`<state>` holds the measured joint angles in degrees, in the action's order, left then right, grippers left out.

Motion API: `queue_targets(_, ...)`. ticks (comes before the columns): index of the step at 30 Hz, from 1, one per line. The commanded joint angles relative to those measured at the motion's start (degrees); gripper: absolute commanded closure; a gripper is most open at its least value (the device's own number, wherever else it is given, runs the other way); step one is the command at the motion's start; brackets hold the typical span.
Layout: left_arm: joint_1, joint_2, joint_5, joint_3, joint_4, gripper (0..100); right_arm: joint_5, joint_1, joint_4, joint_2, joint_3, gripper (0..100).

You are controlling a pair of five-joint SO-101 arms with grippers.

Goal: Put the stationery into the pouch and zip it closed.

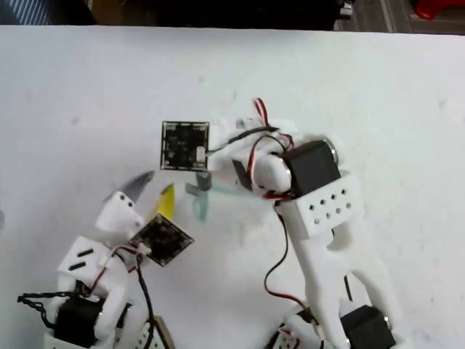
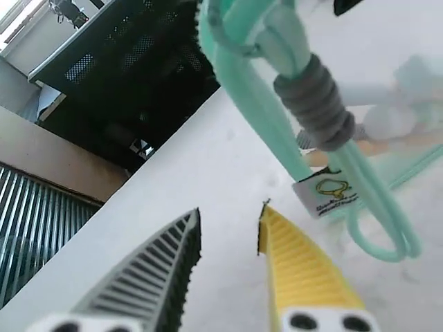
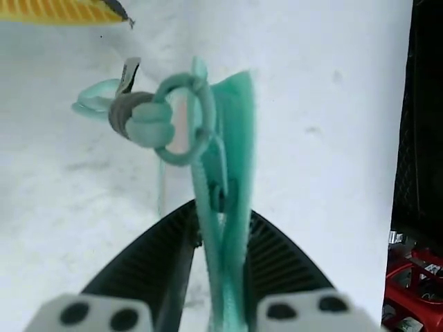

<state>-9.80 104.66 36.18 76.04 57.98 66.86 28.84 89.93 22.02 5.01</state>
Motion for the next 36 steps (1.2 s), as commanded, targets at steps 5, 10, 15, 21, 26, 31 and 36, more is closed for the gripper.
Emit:
queue_targets(5, -3.9, 0.2, -8.4, -3.8, 0.4, 84, -0.5, 5.1, 1.1, 8.3, -0.4, 98.1)
queue_targets(10, -9.2, 0.2, -13.8, -4.8, 0.0, 80, -0.5, 7.4, 1.3, 11.3, -4.7, 98.1)
queue_targets(15, -8.1, 0.2, -21.0, -4.9, 0.4, 69, -0.1, 7.4, 1.4, 16.4, -8.0, 98.1)
queue_targets(21, -12.5, 0.2, -21.5, -5.5, 0.5, 68, 0.0, 10.5, 3.2, 21.7, -8.4, 98.1)
queue_targets(26, -14.2, 0.2, -23.6, -10.2, 1.5, 68, 0.0, 15.1, 7.1, 25.2, -8.4, 98.1)
queue_targets(31, -16.8, 0.2, -24.0, -16.3, 5.9, 68, 0.1, 15.3, 7.0, 29.2, -8.1, 98.1)
queue_targets(36, -22.1, 0.2, -23.9, -17.4, 6.2, 68, -0.4, 21.5, 7.3, 30.6, -6.0, 98.1)
